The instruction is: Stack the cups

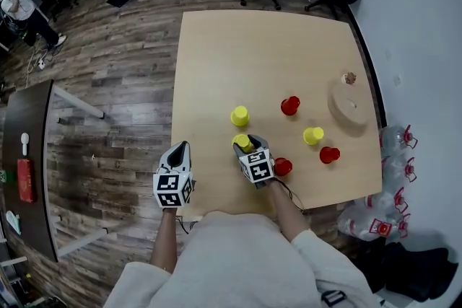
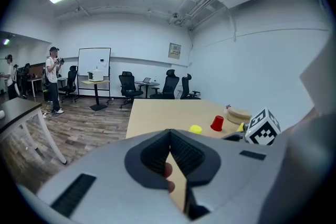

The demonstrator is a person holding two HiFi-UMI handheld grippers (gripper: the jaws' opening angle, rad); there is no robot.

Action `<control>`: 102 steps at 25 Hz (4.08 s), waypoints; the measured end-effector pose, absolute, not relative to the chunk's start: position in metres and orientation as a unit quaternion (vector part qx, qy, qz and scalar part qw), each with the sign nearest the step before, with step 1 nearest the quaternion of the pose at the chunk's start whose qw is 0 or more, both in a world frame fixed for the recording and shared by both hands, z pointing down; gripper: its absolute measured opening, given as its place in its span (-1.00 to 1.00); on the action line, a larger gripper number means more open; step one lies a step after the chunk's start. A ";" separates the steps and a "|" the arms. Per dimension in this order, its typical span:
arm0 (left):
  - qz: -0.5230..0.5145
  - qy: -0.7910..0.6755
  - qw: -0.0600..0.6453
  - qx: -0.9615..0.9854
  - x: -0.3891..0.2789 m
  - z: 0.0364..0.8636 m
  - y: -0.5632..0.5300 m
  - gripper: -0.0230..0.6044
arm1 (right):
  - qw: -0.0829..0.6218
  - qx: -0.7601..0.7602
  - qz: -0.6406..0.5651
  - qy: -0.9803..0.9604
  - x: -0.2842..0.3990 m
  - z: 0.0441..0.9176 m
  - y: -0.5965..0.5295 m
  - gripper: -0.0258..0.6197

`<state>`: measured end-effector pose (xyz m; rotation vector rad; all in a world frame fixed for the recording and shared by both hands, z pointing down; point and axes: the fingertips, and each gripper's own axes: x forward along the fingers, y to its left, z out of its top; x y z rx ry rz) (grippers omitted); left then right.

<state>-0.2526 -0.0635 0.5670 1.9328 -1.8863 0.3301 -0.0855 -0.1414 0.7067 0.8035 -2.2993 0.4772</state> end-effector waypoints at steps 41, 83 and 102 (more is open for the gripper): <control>0.129 -0.682 0.213 0.688 -0.260 0.571 -0.077 -0.90 | 0.296 0.408 0.212 -0.837 -0.044 0.706 -0.232 -0.01; 0.139 -0.574 0.196 0.783 -0.143 0.569 -0.112 -0.90 | 0.271 0.485 0.209 -0.805 0.090 0.686 -0.094 0.00; 0.135 -0.593 0.198 0.768 -0.156 0.568 -0.112 -0.90 | 0.273 0.477 0.189 -0.814 0.079 0.678 -0.142 -0.21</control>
